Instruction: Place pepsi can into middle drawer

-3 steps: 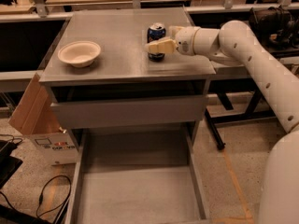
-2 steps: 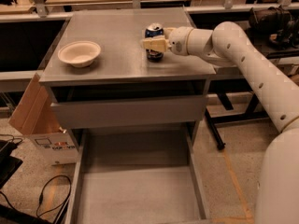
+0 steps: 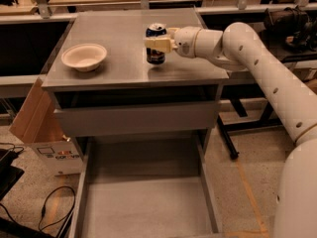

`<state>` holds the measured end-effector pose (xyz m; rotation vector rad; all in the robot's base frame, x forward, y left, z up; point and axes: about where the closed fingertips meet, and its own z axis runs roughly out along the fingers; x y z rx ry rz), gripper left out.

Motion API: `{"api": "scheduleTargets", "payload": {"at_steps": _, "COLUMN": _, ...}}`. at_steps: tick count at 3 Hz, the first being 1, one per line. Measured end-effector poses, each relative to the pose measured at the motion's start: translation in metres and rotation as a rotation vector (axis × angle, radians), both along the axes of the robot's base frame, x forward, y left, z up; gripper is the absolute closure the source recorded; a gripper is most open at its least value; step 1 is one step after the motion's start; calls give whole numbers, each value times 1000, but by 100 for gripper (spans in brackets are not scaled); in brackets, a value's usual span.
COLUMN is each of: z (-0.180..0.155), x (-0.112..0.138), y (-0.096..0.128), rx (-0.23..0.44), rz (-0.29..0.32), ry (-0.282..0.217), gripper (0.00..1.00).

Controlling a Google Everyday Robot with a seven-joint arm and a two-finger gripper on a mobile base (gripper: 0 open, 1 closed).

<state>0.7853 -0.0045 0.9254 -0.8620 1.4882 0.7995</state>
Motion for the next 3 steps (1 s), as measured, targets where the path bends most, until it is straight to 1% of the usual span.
{"api": "scheduleTargets", "payload": {"at_steps": 1, "z": 45, "x": -37, "y": 2, "rx": 52, "rz": 93, "ry": -19, "gripper": 100}}
{"api": "scheduleTargets", "payload": {"at_steps": 2, "z": 74, "x": -88, "y": 3, "rx": 62, "rz": 194, "ry": -22, "gripper": 100}}
{"api": "scheduleTargets", "payload": {"at_steps": 3, "z": 59, "x": -131, "y": -2, "rx": -1, "rz": 231, "ry": -1, "gripper": 100}}
